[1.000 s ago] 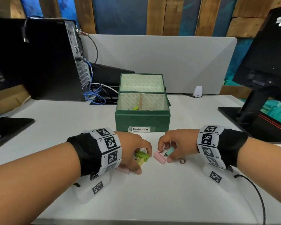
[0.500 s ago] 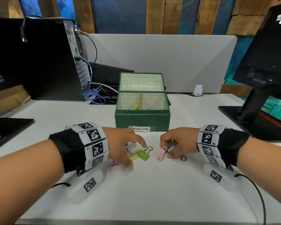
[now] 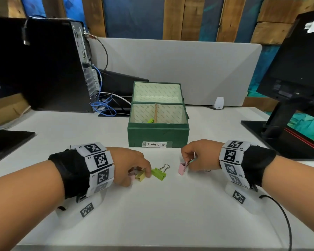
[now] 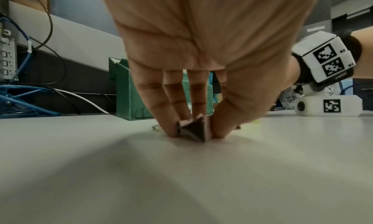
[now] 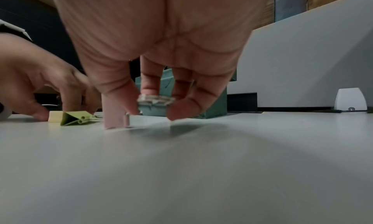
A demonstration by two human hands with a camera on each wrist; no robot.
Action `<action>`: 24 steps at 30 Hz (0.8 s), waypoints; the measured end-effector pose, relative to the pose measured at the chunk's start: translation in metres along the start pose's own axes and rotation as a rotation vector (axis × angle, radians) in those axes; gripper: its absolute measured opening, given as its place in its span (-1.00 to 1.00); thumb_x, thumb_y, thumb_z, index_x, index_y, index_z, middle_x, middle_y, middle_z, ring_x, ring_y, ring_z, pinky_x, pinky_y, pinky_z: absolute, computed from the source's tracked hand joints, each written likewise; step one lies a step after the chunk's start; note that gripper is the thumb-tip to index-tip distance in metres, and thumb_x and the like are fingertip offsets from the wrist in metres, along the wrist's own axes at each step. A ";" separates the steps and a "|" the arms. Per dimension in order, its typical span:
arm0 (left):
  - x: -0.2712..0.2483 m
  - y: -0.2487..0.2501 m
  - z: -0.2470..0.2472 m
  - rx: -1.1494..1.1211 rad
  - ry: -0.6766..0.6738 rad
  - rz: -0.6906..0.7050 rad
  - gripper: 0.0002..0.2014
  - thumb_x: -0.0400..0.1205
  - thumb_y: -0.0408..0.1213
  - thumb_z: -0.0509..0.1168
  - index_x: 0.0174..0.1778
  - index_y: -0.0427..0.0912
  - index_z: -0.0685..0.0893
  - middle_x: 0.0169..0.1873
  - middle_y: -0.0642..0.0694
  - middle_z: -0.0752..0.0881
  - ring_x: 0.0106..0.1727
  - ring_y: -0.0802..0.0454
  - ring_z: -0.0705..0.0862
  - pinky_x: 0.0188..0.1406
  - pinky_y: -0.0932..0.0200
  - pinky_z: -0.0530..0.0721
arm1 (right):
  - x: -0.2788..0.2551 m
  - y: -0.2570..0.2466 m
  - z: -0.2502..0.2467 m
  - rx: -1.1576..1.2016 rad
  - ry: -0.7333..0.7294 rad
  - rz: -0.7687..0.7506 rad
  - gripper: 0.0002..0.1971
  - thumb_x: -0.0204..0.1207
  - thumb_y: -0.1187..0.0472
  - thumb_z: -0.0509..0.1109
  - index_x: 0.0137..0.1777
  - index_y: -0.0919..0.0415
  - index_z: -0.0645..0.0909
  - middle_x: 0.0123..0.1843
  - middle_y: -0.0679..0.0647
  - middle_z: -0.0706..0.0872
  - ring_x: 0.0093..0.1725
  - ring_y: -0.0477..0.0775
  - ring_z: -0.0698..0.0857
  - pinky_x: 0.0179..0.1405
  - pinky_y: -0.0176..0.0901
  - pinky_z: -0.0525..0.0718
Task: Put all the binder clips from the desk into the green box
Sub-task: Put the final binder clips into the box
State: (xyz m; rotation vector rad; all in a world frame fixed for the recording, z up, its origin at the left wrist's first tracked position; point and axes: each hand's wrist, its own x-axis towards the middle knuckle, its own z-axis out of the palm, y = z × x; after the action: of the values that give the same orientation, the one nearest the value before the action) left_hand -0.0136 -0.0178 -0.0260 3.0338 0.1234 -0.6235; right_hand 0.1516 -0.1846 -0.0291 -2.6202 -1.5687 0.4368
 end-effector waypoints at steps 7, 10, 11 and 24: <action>0.009 -0.002 -0.005 -0.045 0.016 -0.020 -0.65 0.52 -0.27 0.35 0.19 0.16 0.60 0.06 0.09 0.60 0.05 0.08 0.61 0.16 0.13 0.64 | 0.002 0.002 -0.005 0.056 0.076 0.010 -0.81 0.44 0.21 0.36 -0.36 0.00 0.47 -0.18 -0.04 0.59 -0.47 -0.15 0.50 -0.52 -0.36 0.52; 0.012 -0.004 -0.005 -0.048 0.023 -0.027 -0.66 0.50 -0.29 0.36 0.16 0.13 0.62 -0.02 0.11 0.57 -0.01 0.10 0.57 0.12 0.12 0.63 | 0.004 0.001 -0.016 0.155 0.171 -0.012 -0.90 0.45 0.20 0.38 -0.27 0.04 0.54 -0.27 -0.14 0.54 -0.45 -0.14 0.54 -0.48 -0.34 0.60; 0.012 -0.004 -0.005 -0.056 0.034 -0.031 -0.66 0.49 -0.29 0.37 0.14 0.13 0.62 -0.04 0.12 0.57 -0.02 0.09 0.57 0.11 0.12 0.63 | 0.005 -0.001 -0.021 0.190 0.212 -0.017 -0.92 0.45 0.20 0.39 -0.25 0.05 0.57 -0.29 -0.14 0.55 -0.44 -0.13 0.55 -0.46 -0.34 0.60; -0.011 -0.041 -0.027 -0.482 0.453 -0.057 -0.68 0.42 -0.40 0.39 -0.13 0.21 0.68 -0.10 0.01 0.70 -0.22 0.15 0.61 -0.07 0.15 0.68 | 0.073 -0.062 -0.094 0.239 0.547 -0.086 -0.88 0.42 0.15 0.43 -0.13 0.18 0.61 -0.20 0.04 0.62 -0.25 0.07 0.55 -0.35 -0.21 0.51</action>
State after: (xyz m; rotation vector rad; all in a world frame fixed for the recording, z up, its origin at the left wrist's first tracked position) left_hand -0.0170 0.0234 0.0019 2.6425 0.3220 0.0998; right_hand 0.1559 -0.0821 0.0577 -2.2205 -1.3392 -0.0943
